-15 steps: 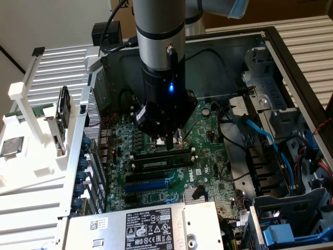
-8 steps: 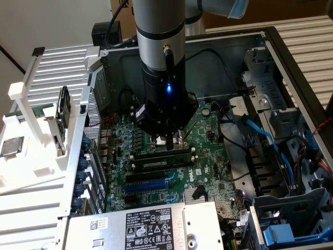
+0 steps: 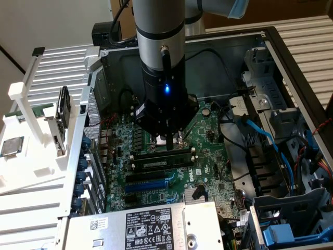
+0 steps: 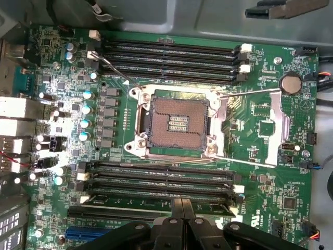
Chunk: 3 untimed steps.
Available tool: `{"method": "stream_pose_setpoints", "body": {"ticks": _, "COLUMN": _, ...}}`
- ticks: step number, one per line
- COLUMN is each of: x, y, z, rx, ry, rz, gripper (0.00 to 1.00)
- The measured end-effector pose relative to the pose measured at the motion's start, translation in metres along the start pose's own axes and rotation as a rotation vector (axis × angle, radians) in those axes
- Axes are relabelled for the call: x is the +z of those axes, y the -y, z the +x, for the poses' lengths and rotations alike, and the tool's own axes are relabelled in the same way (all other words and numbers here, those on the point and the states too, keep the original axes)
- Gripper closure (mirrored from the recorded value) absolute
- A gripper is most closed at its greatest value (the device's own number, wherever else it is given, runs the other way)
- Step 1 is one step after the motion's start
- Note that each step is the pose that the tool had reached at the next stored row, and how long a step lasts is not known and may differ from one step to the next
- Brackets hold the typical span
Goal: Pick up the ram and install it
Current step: 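Press down the ram until it locks into place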
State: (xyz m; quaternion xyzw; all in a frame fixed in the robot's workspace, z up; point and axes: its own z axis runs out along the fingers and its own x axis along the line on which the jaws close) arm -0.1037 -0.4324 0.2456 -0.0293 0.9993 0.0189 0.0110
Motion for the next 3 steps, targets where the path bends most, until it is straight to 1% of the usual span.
{"method": "stream_pose_setpoints", "body": {"ticks": 3, "x": 0.0000, "y": 0.0000, "z": 0.0000, "rx": 0.000, "ry": 0.0000, "rz": 0.0001, "gripper": 0.90}}
